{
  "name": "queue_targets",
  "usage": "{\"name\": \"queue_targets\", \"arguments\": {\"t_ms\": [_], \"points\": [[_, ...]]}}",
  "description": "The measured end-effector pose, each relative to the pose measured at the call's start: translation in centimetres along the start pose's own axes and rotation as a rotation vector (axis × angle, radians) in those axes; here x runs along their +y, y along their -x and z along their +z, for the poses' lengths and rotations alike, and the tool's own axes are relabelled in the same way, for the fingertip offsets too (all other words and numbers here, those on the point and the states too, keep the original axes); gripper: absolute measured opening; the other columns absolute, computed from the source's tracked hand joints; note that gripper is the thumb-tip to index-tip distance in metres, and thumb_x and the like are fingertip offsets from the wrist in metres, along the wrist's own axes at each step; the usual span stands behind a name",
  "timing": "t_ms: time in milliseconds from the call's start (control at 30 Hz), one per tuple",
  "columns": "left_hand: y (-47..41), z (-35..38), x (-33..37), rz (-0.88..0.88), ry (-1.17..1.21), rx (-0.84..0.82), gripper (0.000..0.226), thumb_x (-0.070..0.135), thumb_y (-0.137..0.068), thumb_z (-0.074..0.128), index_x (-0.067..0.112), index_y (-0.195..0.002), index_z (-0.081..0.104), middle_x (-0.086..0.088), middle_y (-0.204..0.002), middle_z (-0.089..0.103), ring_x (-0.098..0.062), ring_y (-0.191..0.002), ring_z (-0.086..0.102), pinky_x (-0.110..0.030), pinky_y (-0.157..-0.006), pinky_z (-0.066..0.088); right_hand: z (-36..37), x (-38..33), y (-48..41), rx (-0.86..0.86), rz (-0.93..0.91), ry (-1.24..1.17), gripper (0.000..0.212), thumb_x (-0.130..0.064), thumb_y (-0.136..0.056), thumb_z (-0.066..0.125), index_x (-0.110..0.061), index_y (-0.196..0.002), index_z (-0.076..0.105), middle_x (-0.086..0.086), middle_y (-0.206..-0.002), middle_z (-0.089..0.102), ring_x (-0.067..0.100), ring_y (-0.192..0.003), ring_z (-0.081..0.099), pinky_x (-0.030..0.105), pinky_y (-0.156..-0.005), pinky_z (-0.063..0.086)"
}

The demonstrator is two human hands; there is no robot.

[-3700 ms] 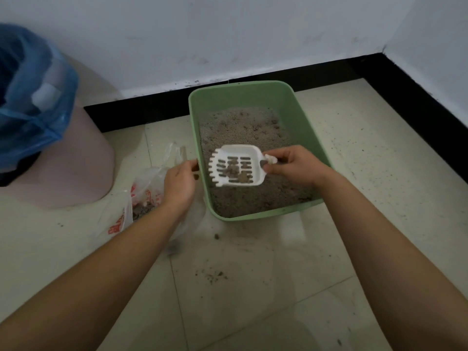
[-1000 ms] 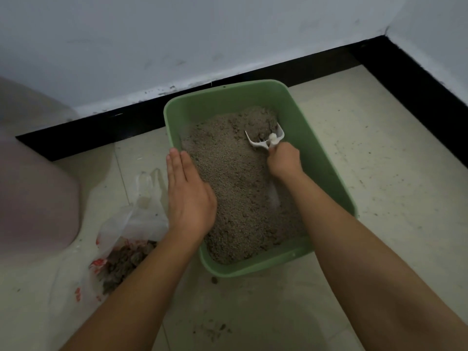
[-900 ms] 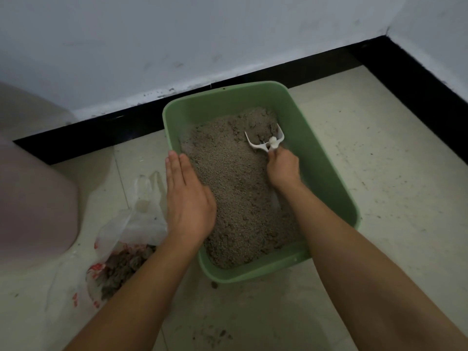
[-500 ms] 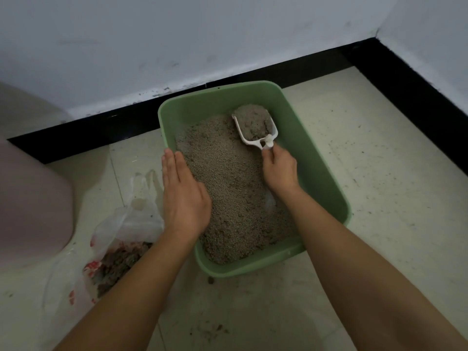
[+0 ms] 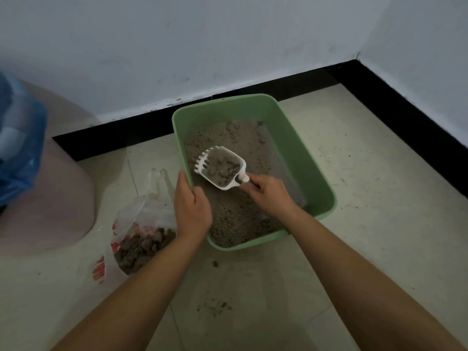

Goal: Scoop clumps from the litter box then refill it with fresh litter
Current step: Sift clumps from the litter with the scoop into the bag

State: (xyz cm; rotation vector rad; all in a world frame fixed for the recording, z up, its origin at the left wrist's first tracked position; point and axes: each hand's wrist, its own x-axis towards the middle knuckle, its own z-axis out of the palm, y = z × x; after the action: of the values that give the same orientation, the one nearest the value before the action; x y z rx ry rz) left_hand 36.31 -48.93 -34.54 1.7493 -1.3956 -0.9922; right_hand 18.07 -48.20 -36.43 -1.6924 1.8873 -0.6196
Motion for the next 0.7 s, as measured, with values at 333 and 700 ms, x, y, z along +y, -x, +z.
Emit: {"name": "queue_targets", "arguments": {"t_ms": [333,700], "points": [[1.06,0.21,-0.05,-0.055,0.047,0.036,0.049,0.018,-0.104,0.028,0.016,-0.153,0.025,-0.004,-0.157,0.032,-0.014,-0.137,0.035,-0.015,-0.104,0.023,0.49,0.10,0.38,-0.031,-0.046,-0.023,0.033,-0.025,-0.098,0.059,-0.020,-0.130,0.063,0.006,-0.086,0.062,0.013,-0.071,0.051,0.023,-0.063,0.032],[1.45,0.15,0.40,-0.085,0.137,0.025,0.048,0.015,-0.105,0.029,0.013,-0.152,0.027,0.008,-0.147,0.035,0.026,-0.085,0.042,0.013,-0.075,0.022,0.80,-0.10,0.08,-0.020,0.011,-0.107,0.035,-0.027,-0.098,0.058,-0.021,-0.132,0.063,-0.012,-0.072,0.052,0.003,-0.066,0.048,0.016,-0.059,0.034]]}}
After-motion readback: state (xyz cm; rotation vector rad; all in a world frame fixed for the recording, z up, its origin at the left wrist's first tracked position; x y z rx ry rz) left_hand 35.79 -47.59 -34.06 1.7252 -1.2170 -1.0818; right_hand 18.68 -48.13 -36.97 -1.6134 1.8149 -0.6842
